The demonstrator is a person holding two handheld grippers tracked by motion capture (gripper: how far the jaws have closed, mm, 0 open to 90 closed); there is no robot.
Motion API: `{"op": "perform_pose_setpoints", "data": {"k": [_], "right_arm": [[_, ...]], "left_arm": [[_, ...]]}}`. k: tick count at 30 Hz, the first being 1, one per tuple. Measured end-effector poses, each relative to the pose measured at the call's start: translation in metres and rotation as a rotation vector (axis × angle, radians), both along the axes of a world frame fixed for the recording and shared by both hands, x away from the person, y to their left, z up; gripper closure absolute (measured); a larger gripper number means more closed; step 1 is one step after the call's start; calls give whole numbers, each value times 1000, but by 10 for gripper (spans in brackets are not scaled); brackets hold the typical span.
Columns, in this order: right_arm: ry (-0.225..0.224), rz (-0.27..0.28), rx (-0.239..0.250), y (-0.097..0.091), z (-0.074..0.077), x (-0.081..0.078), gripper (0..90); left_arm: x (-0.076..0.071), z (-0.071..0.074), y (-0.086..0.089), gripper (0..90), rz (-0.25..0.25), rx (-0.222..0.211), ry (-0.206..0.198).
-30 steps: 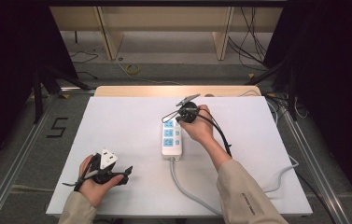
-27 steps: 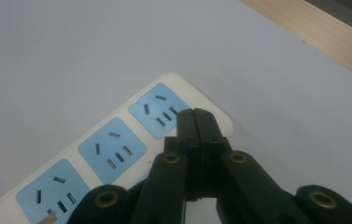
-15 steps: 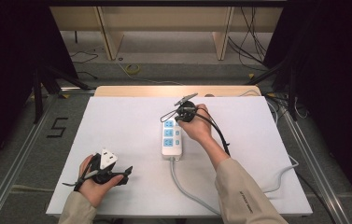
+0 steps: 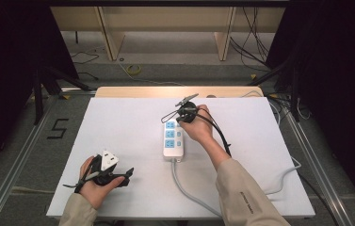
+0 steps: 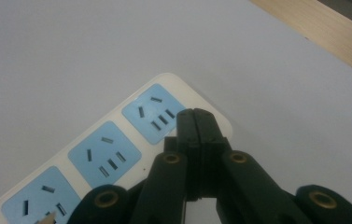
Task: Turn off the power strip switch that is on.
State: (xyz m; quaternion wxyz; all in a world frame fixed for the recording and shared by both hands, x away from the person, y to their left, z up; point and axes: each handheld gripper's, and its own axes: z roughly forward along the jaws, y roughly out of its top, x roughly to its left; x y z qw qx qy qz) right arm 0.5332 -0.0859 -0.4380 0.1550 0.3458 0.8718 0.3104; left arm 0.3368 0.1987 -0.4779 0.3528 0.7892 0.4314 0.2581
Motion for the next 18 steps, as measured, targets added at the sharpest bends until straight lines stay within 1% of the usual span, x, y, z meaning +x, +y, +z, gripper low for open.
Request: {"op": "perform_pose_setpoints", "data": {"k": [18], "right_arm": [[1, 2, -14, 6, 1, 5, 900]], "left_arm": [[0, 0, 0, 145, 1, -4, -2]]}}
